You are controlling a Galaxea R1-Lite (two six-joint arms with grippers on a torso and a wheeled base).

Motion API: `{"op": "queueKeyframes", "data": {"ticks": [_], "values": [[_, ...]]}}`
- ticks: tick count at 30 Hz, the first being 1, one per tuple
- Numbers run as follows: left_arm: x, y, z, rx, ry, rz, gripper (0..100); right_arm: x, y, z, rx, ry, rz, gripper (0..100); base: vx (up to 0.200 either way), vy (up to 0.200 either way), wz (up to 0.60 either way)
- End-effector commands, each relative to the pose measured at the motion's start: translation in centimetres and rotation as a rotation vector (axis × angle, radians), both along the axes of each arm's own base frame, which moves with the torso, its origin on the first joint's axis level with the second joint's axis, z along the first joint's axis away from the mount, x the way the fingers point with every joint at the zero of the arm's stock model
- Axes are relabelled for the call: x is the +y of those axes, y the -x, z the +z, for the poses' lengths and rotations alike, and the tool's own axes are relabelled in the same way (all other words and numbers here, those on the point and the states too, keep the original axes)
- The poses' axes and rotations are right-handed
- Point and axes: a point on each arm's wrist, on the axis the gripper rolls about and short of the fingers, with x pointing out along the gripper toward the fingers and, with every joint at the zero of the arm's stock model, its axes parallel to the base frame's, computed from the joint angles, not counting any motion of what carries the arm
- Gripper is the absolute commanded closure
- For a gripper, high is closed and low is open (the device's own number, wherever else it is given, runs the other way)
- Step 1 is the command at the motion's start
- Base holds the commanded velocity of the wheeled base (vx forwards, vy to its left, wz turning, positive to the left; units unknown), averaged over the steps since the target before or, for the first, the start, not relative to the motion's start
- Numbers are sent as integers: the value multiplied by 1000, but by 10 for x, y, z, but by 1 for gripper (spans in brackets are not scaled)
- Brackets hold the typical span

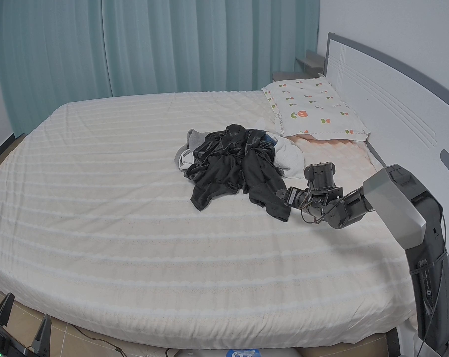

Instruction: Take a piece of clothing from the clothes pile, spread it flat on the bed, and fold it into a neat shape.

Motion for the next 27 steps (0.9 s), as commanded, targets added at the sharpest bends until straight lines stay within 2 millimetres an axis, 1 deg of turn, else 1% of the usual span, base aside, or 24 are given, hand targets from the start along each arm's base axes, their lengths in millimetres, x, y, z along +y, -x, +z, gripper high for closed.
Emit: {"op": "queueKeyframes", "data": {"ticks": [1,6,8,12,13,19,21,25,26,27], "values": [[0,0,-5,6,0,0,0,7,-7,-17,4,2,8,0,0,0,0],[0,-1,-5,8,0,0,0,15,-12,-26,15,7,16,0,0,0,0],[0,0,-5,6,0,0,0,18,-18,-32,4,8,4,0,0,0,0],[0,0,-5,6,0,0,0,21,-24,-35,-15,-4,-4,0,0,0,0],[0,0,-5,6,0,0,0,23,-26,-36,-19,-7,-3,100,0,0,0],[0,0,-5,6,0,0,0,30,-28,-44,-11,-11,7,100,0,0,0],[0,-1,-5,8,0,0,0,33,-28,-40,-15,-29,2,100,0,0,0],[0,0,-5,6,0,0,0,33,-28,-35,-6,-37,-3,100,0,0,0],[0,-1,-5,8,0,0,0,32,-25,-27,-5,-50,-12,100,0,0,0],[0,0,-5,6,0,0,0,31,-24,-26,3,-56,-16,100,0,0,0]]}}
